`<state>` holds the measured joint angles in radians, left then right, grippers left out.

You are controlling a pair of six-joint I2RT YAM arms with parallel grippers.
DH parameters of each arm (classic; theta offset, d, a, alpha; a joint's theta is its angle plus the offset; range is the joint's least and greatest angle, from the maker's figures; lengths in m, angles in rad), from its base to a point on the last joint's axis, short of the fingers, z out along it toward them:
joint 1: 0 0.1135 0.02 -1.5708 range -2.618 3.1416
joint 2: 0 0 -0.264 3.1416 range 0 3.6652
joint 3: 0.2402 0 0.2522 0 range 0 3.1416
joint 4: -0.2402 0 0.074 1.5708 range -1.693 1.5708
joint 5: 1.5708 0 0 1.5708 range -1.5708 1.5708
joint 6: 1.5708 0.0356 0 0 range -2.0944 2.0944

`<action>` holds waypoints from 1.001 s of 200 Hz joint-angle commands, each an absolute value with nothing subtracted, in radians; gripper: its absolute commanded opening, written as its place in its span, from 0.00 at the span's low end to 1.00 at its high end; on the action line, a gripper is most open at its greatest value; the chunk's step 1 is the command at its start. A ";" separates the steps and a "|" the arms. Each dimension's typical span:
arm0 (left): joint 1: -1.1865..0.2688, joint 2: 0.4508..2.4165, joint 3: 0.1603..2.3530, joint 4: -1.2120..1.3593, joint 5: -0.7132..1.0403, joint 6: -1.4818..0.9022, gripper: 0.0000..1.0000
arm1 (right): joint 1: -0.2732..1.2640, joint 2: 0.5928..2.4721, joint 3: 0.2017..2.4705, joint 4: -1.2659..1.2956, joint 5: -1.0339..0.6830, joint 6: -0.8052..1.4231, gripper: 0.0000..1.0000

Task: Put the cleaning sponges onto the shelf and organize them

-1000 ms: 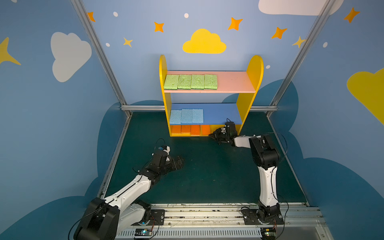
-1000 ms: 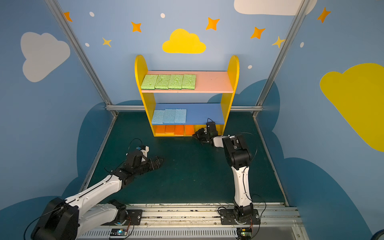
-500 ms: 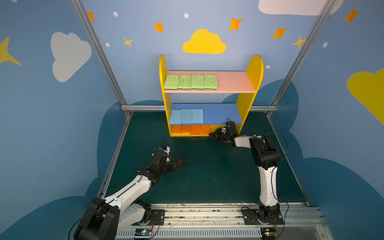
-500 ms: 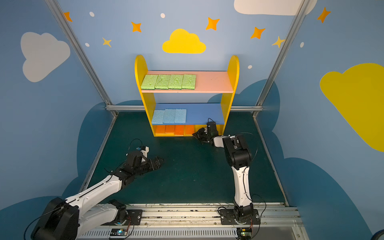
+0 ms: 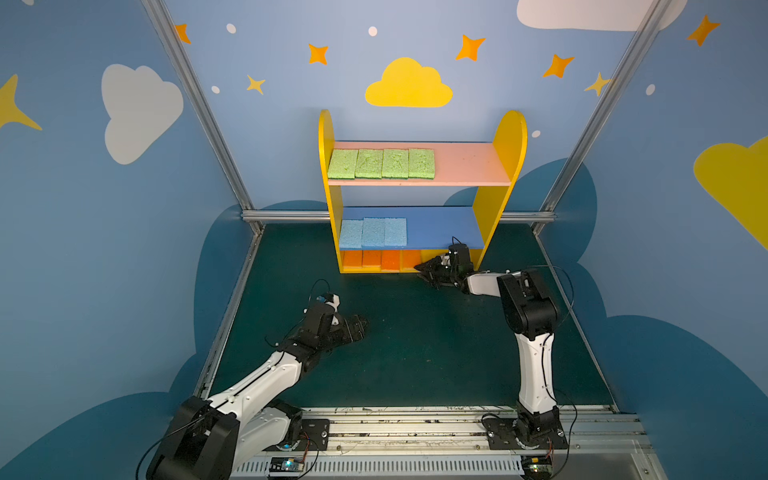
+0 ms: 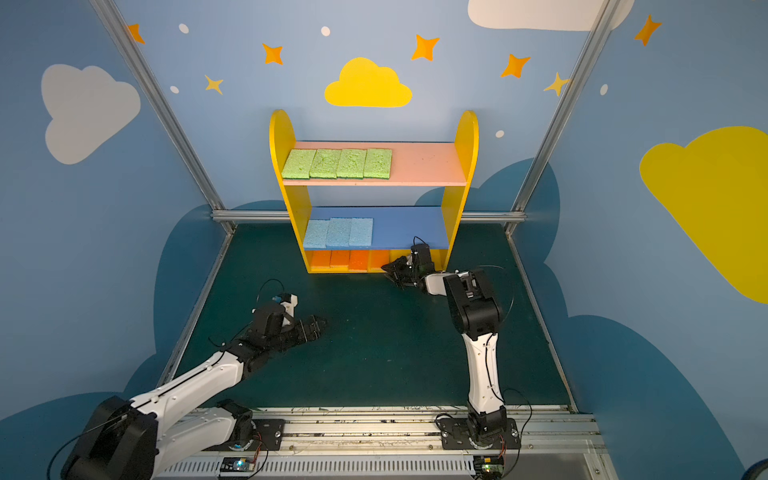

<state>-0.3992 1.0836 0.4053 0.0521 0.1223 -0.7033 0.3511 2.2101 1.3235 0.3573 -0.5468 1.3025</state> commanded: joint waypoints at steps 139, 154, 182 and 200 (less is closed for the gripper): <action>-0.391 0.708 0.464 -0.294 -0.082 -0.638 1.00 | 0.357 1.476 0.906 0.036 -0.406 0.805 0.43; -0.390 0.635 0.447 -0.318 -0.106 -0.655 1.00 | 0.374 1.342 0.861 -0.056 -0.335 0.726 0.48; -0.391 0.561 0.450 -0.377 -0.135 -0.676 1.00 | 0.373 1.183 0.809 -0.199 -0.293 0.643 0.52; -0.390 0.552 0.484 -0.429 -0.121 -0.661 1.00 | 0.374 1.086 0.776 -0.259 -0.269 0.603 0.61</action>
